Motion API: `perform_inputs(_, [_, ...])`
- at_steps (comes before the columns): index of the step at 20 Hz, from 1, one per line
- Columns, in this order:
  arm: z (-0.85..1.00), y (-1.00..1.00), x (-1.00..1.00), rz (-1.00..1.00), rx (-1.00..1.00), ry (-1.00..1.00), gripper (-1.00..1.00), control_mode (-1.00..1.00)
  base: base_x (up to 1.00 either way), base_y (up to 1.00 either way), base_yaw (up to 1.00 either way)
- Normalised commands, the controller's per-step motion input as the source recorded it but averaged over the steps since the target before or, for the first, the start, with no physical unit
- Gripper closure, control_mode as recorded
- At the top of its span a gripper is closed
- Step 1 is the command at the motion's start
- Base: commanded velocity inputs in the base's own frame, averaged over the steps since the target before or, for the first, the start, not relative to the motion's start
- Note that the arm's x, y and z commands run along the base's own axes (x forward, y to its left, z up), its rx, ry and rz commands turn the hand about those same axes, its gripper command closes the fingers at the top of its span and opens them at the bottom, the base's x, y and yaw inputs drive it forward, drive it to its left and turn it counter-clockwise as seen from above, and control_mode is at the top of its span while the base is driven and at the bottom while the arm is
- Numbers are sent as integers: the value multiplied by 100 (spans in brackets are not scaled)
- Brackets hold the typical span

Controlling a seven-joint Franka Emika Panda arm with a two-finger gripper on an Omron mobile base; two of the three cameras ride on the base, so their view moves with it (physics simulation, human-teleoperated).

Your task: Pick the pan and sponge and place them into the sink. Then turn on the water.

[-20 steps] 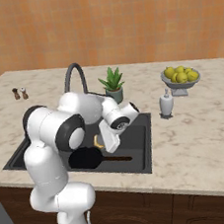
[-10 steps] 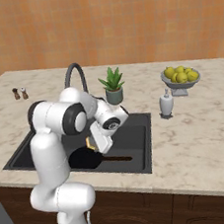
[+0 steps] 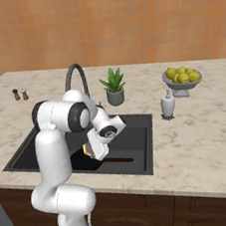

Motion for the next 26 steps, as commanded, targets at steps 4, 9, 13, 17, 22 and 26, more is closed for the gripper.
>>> perform_inputs(4, [-21, 24, 22, -4, 2, 0, 100, -100, 0, 0, 0])
perform_inputs(9, [-22, 6, 33, -1, 6, 0, 100, -100, 0, 0, 0])
perform_inputs(13, [-40, 6, 46, -2, 3, -1, 100, -100, 0, 0, 0])
perform_inputs(17, [-29, 0, 54, -5, 0, 3, 100, -100, 0, 0, 0])
perform_inputs(22, [-14, 1, 44, -9, -8, 7, 100, -100, 0, 0, 0])
perform_inputs(26, [-19, 0, 13, -4, -5, 3, 100, -100, 0, 0, 0])
